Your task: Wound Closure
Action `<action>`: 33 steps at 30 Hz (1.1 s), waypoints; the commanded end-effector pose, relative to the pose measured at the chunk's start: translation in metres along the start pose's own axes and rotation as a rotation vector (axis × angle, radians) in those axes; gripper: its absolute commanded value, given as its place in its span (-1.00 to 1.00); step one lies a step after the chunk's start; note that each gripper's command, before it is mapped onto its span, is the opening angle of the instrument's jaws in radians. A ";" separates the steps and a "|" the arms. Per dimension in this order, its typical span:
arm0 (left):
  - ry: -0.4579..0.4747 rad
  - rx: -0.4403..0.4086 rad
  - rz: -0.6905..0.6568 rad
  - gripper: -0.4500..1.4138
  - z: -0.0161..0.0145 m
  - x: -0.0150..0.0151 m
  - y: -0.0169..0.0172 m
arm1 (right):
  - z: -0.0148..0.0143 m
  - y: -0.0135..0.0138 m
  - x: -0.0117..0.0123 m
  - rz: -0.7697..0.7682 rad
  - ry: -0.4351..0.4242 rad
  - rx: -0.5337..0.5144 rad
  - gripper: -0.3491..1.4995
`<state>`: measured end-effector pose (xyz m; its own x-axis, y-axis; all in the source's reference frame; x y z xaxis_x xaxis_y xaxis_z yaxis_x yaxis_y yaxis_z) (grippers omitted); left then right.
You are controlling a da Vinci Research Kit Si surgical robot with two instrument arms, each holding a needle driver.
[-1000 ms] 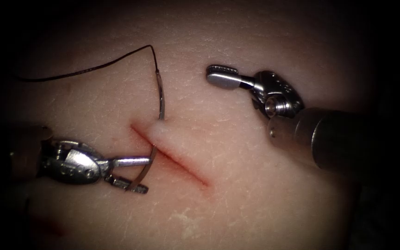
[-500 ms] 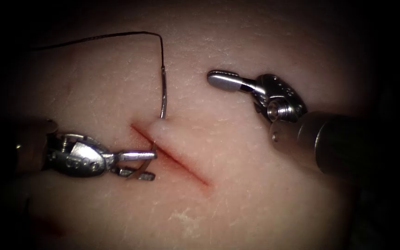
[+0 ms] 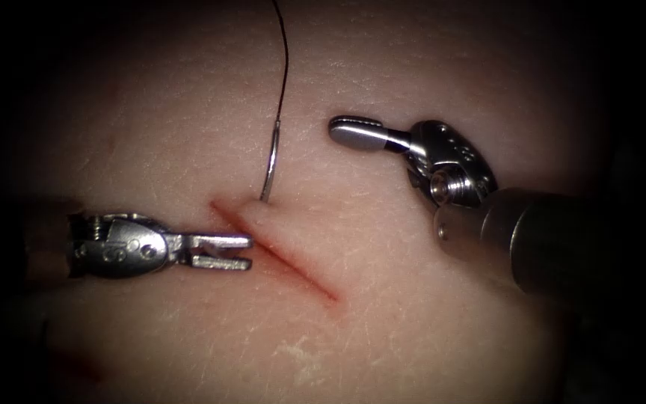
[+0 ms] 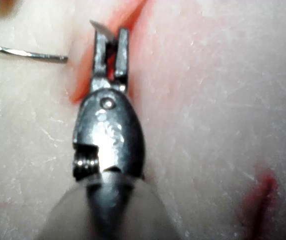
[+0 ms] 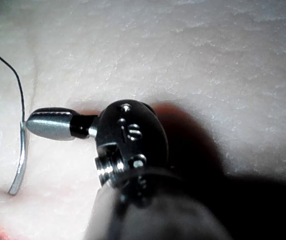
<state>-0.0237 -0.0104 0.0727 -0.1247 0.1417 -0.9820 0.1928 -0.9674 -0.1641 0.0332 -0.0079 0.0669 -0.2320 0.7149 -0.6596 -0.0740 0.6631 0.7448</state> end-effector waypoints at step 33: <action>0.077 -0.102 -0.147 -1.00 -0.0026 0.0106 0.0046 | 0.0023 -0.0094 -0.0048 0.402 -0.195 0.026 0.64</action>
<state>-0.0212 -0.0119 0.0603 -0.0840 0.2688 -0.9595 0.2683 -0.9213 -0.2816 0.0364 -0.0166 0.0622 -0.0506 0.9453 -0.3222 0.0067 0.3229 0.9464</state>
